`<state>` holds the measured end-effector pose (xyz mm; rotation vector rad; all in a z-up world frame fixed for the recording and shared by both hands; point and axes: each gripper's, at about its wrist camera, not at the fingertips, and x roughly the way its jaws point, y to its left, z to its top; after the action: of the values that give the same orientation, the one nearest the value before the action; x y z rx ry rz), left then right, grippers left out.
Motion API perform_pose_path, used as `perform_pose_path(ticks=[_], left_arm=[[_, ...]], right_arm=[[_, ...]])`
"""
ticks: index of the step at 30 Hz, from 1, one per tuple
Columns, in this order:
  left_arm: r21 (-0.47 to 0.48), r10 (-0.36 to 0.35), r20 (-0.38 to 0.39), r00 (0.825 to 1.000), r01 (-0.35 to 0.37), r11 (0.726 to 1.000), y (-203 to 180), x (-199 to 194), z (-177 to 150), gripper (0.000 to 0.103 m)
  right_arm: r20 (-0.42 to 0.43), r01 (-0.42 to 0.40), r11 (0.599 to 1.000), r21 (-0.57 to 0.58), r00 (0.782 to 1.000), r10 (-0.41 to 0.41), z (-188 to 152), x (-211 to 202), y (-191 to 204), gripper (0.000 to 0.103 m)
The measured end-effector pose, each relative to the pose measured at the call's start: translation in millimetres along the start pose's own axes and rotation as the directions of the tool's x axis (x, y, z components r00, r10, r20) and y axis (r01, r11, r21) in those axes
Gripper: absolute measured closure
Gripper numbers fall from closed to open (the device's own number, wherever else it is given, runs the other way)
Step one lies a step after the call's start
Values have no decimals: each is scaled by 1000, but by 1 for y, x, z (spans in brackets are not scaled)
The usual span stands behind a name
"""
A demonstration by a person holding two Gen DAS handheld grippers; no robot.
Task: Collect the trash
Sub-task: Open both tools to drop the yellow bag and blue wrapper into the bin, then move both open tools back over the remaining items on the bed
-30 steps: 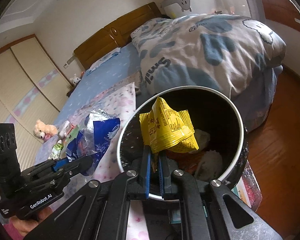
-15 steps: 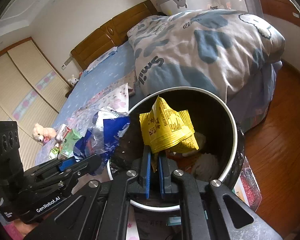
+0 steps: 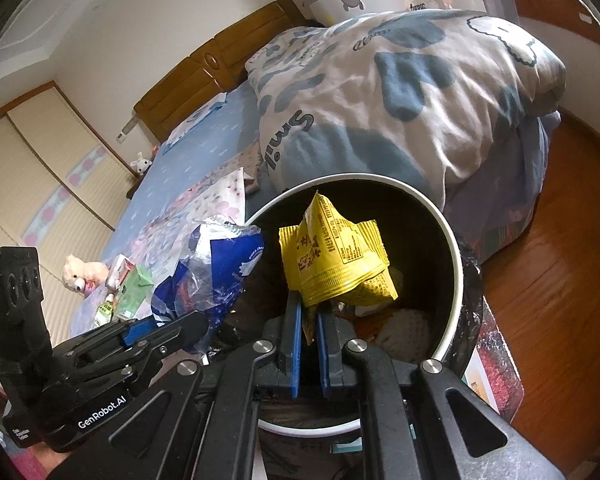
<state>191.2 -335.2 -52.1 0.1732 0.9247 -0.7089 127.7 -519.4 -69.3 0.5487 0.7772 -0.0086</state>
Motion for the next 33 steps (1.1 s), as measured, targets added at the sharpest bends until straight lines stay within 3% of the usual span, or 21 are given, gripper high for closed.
perform_pose_path(ticks=[5,7,12,18,25,33], left_arm=[[-12,-19,-11,1000,19,1000,0,3,3,71],[-18,-23,-12,1000,22,1000,1,3,2,60],[-36,-33,-5,999,33,999,5,-2,-3,51],[-71,-25,12,1000,26,997,19,-16,-19,50],[-132,35,46,998,-29,991,50,-43,-51,48],[-219,114,64,991,-97,971,95,-75,-87,45]], right_arm=[[-16,-2,1000,28,1000,2,3,3,-5,87],[-12,1,999,41,1000,0,4,1,-8,86],[10,-2,998,64,1000,1,3,-5,-11,67],[43,-5,997,81,999,1,-5,-14,-7,64],[98,-11,999,46,995,6,-21,-24,20,37],[87,-53,998,-27,995,55,-43,-12,72,31]])
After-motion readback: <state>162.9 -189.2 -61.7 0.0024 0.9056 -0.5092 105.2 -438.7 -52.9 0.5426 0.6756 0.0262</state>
